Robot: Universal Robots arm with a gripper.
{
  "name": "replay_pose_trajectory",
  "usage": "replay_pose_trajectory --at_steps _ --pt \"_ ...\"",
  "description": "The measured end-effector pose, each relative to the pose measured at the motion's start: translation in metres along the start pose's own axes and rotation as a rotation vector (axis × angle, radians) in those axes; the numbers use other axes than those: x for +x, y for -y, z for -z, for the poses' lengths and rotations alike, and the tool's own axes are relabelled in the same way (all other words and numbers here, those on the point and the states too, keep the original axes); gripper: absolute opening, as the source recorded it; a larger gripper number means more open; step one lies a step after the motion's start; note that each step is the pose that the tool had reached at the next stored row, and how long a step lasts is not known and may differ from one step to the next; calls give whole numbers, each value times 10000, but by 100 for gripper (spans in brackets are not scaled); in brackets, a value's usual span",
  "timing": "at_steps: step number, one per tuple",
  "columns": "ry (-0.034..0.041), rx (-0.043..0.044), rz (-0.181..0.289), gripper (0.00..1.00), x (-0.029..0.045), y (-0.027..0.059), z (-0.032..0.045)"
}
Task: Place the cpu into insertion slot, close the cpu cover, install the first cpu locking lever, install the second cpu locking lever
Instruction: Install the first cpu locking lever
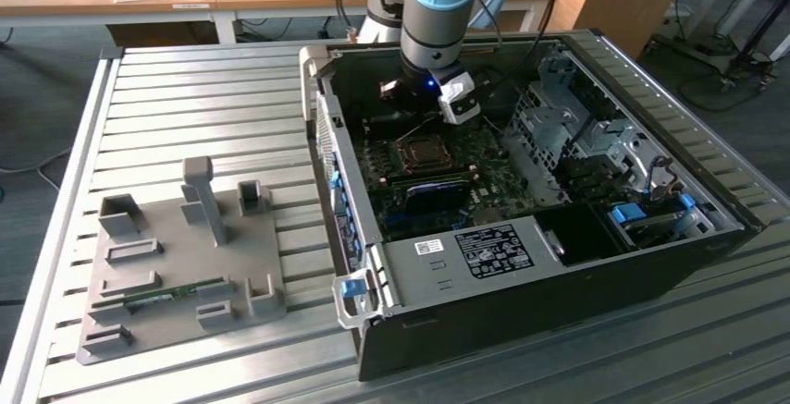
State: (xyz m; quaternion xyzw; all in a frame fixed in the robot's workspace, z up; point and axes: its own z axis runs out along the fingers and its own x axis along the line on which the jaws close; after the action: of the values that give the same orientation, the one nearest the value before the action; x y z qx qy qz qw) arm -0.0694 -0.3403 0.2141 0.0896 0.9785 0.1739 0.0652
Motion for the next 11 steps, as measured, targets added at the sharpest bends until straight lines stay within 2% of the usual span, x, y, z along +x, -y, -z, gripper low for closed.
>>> replay_pose_trajectory --at_steps 11 --pt "0 1 1 11 -5 6 22"
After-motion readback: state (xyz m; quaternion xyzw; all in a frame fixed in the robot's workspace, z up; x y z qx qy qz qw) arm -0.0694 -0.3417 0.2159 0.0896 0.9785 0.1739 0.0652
